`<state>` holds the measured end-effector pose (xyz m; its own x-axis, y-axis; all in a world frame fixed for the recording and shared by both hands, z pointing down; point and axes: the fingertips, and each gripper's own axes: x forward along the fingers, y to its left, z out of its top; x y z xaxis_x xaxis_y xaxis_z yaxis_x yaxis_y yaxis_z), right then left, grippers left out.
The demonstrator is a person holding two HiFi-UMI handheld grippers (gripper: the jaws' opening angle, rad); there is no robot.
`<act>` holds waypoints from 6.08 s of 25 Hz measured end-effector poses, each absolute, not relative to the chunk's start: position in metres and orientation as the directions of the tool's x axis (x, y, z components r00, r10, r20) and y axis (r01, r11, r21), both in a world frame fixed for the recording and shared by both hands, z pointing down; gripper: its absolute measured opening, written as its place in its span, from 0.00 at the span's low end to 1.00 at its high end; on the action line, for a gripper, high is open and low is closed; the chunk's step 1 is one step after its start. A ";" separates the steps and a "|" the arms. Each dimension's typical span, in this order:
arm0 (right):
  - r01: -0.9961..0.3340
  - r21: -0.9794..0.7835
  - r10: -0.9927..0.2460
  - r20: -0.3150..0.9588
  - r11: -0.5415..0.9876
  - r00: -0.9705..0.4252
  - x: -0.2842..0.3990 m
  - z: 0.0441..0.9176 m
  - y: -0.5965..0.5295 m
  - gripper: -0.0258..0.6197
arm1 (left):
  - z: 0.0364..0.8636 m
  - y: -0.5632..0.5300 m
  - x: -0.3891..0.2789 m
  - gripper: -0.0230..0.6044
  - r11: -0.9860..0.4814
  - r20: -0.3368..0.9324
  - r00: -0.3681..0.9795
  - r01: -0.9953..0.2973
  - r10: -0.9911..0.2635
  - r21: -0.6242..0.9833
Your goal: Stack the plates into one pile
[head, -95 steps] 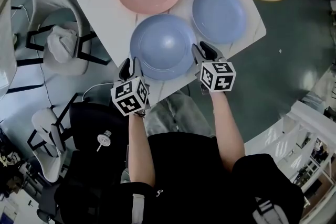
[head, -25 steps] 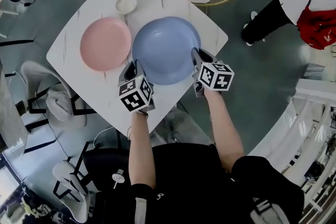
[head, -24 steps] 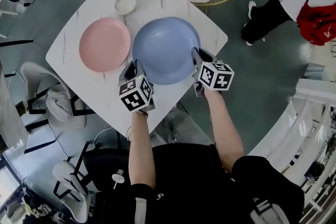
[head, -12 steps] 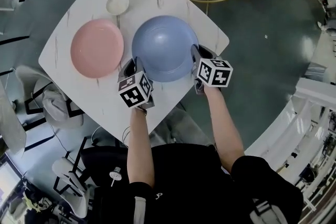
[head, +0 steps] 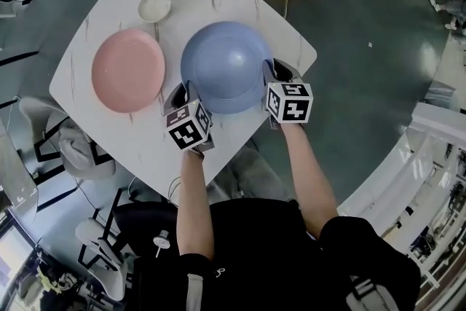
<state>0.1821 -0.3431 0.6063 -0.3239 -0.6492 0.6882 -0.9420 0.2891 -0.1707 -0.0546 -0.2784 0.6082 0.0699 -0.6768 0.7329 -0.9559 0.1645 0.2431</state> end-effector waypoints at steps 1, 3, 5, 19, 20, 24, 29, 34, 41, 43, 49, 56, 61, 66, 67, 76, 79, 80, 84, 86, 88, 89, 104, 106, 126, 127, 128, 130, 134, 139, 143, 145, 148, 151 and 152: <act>-0.942 -0.161 -0.653 0.685 0.295 -0.322 0.182 0.606 -0.342 0.13 | 0.608 -0.278 -0.054 0.13 0.164 0.731 0.066 -0.957 -0.680 0.239; -0.942 -0.157 -0.662 0.676 0.298 -0.322 0.183 0.605 -0.340 0.14 | 0.607 -0.278 -0.053 0.14 0.157 0.723 0.065 -0.959 -0.688 0.235; -0.943 -0.173 -0.670 0.668 0.285 -0.325 0.186 0.604 -0.338 0.16 | 0.606 -0.275 -0.052 0.16 0.155 0.713 0.072 -0.957 -0.698 0.247; -0.940 -0.229 -0.695 0.633 0.252 -0.340 0.206 0.593 -0.328 0.23 | 0.596 -0.261 -0.064 0.25 0.210 0.653 0.078 -0.913 -0.754 0.351; -0.936 -0.241 -0.685 0.638 0.257 -0.352 0.204 0.595 -0.329 0.24 | 0.598 -0.263 -0.063 0.26 0.206 0.650 0.089 -0.909 -0.754 0.363; -0.921 -0.279 -0.649 0.653 0.272 -0.390 0.197 0.607 -0.331 0.27 | 0.605 -0.270 -0.061 0.29 0.213 0.644 0.126 -0.881 -0.755 0.423; -0.908 -0.317 -0.619 0.665 0.273 -0.418 0.192 0.619 -0.332 0.28 | 0.616 -0.274 -0.052 0.30 0.191 0.658 0.166 -0.880 -0.735 0.436; -0.883 -0.380 -0.597 0.653 0.275 -0.467 0.184 0.626 -0.330 0.26 | 0.621 -0.277 -0.045 0.25 0.168 0.673 0.181 -0.893 -0.717 0.418; -0.886 -0.398 -0.590 0.665 0.238 -0.457 0.187 0.630 -0.332 0.18 | 0.622 -0.278 -0.045 0.17 0.191 0.702 0.154 -0.903 -0.695 0.386; -0.890 -0.401 -0.590 0.672 0.218 -0.447 0.188 0.630 -0.331 0.16 | 0.620 -0.276 -0.045 0.16 0.203 0.705 0.146 -0.899 -0.694 0.387; -0.879 -0.419 -0.598 0.653 0.225 -0.465 0.180 0.619 -0.328 0.14 | 0.605 -0.266 -0.053 0.16 0.231 0.687 0.116 -0.891 -0.718 0.392; -0.859 -0.427 -0.607 0.613 0.284 -0.505 0.157 0.591 -0.329 0.14 | 0.577 -0.255 -0.073 0.16 0.253 0.657 0.067 -0.889 -0.751 0.381; -0.841 -0.432 -0.598 0.594 0.326 -0.537 0.122 0.583 -0.323 0.14 | 0.567 -0.240 -0.104 0.16 0.277 0.641 0.031 -0.885 -0.767 0.375; -0.811 -0.448 -0.567 0.581 0.376 -0.583 0.071 0.577 -0.320 0.14 | 0.558 -0.225 -0.149 0.16 0.323 0.642 -0.017 -0.874 -0.767 0.364; -0.807 -0.449 -0.563 0.579 0.384 -0.590 0.061 0.576 -0.320 0.14 | 0.556 -0.223 -0.158 0.16 0.328 0.641 -0.026 -0.875 -0.767 0.357; -0.786 -0.436 -0.541 0.571 0.438 -0.618 -0.041 0.563 -0.331 0.14 | 0.542 -0.223 -0.253 0.17 0.338 0.649 -0.072 -0.894 -0.757 0.294; -0.792 -0.422 -0.536 0.584 0.442 -0.610 -0.063 0.568 -0.335 0.15 | 0.547 -0.229 -0.276 0.17 0.337 0.652 -0.071 -0.895 -0.755 0.293; -0.795 -0.418 -0.535 0.589 0.440 -0.606 -0.068 0.571 -0.337 0.15 | 0.550 -0.231 -0.282 0.17 0.336 0.655 -0.068 -0.895 -0.753 0.294; -0.809 -0.401 -0.532 0.612 0.429 -0.585 -0.086 0.584 -0.344 0.15 | 0.562 -0.243 -0.301 0.17 0.331 0.667 -0.051 -0.895 -0.743 0.300; -0.816 -0.391 -0.529 0.624 0.426 -0.575 -0.092 0.592 -0.348 0.16 | 0.571 -0.249 -0.308 0.17 0.324 0.676 -0.040 -0.897 -0.736 0.300; -0.823 -0.383 -0.525 0.637 0.419 -0.564 -0.095 0.599 -0.350 0.16 | 0.579 -0.253 -0.312 0.17 0.315 0.683 -0.031 -0.902 -0.730 0.295; -0.827 -0.378 -0.523 0.645 0.415 -0.557 -0.096 0.602 -0.351 0.16 | 0.583 -0.255 -0.314 0.18 0.311 0.686 -0.029 -0.904 -0.727 0.292; -0.854 -0.129 -0.556 0.708 0.504 -0.436 -0.099 0.608 -0.354 0.25 | 0.599 -0.261 -0.317 0.28 0.244 0.706 -0.063 -0.957 -0.705 0.158; -0.844 -0.120 -0.561 0.697 0.523 -0.447 -0.100 0.603 -0.350 0.25 | 0.594 -0.252 -0.325 0.28 0.283 0.687 -0.109 -0.948 -0.718 0.145; -0.728 -0.304 -0.614 0.395 0.615 -0.683 -0.042 0.494 -0.288 0.05 | 0.480 -0.140 -0.258 0.06 0.489 0.431 -0.335 -0.812 -0.838 0.319; -0.725 -0.316 -0.617 0.383 0.612 -0.687 -0.037 0.487 -0.285 0.05 | 0.474 -0.137 -0.251 0.06 0.485 0.423 -0.334 -0.811 -0.842 0.327; -0.720 -0.333 -0.619 0.369 0.609 -0.694 -0.033 0.481 -0.282 0.05 | 0.467 -0.134 -0.244 0.06 0.484 0.415 -0.336 -0.810 -0.846 0.330; -0.695 -0.373 -0.614 0.327 0.614 -0.718 -0.028 0.464 -0.275 0.05 | 0.450 -0.128 -0.232 0.06 0.483 0.386 -0.350 -0.809 -0.854 0.335; -0.604 -0.428 -0.585 0.193 0.672 -0.788 -0.024 0.421 -0.261 0.05 | 0.410 -0.119 -0.210 0.06 0.454 0.301 -0.365 -0.831 -0.881 0.321; -0.565 -0.388 -0.570 0.115 0.728 -0.814 -0.018 0.381 -0.246 0.05 | 0.370 -0.107 -0.196 0.06 0.432 0.215 -0.383 -0.855 -0.899 0.286; -0.536 -0.310 -0.547 0.058 0.786 -0.835 -0.018 0.342 -0.235 0.05 | 0.331 -0.098 -0.191 0.06 0.427 0.130 -0.407 -0.870 -0.904 0.247; -0.522 -0.272 -0.535 0.030 0.808 -0.844 -0.016 0.323 -0.228 0.05 | 0.310 -0.091 -0.189 0.06 0.426 0.082 -0.419 -0.877 -0.904 0.220; -0.502 -0.214 -0.514 0.002 0.838 -0.858 -0.018 0.304 -0.216 0.05 | 0.285 -0.080 -0.187 0.06 0.431 0.028 -0.433 -0.886 -0.901 0.170; -0.497 -0.194 -0.508 -0.009 0.846 -0.861 -0.020 0.301 -0.214 0.05 | 0.279 -0.074 -0.192 0.06 0.441 0.024 -0.442 -0.887 -0.897 0.137; -0.503 -0.194 -0.514 -0.004 0.842 -0.858 -0.020 0.304 -0.215 0.05 | 0.280 -0.073 -0.194 0.06 0.445 0.029 -0.445 -0.886 -0.895 0.131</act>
<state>-0.0199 -0.2146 0.3037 -0.8579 -0.5137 -0.0036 -0.5034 0.8420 -0.1941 -0.1936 -0.0727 0.2803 -0.4454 -0.8949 0.0285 -0.8858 0.4451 0.1312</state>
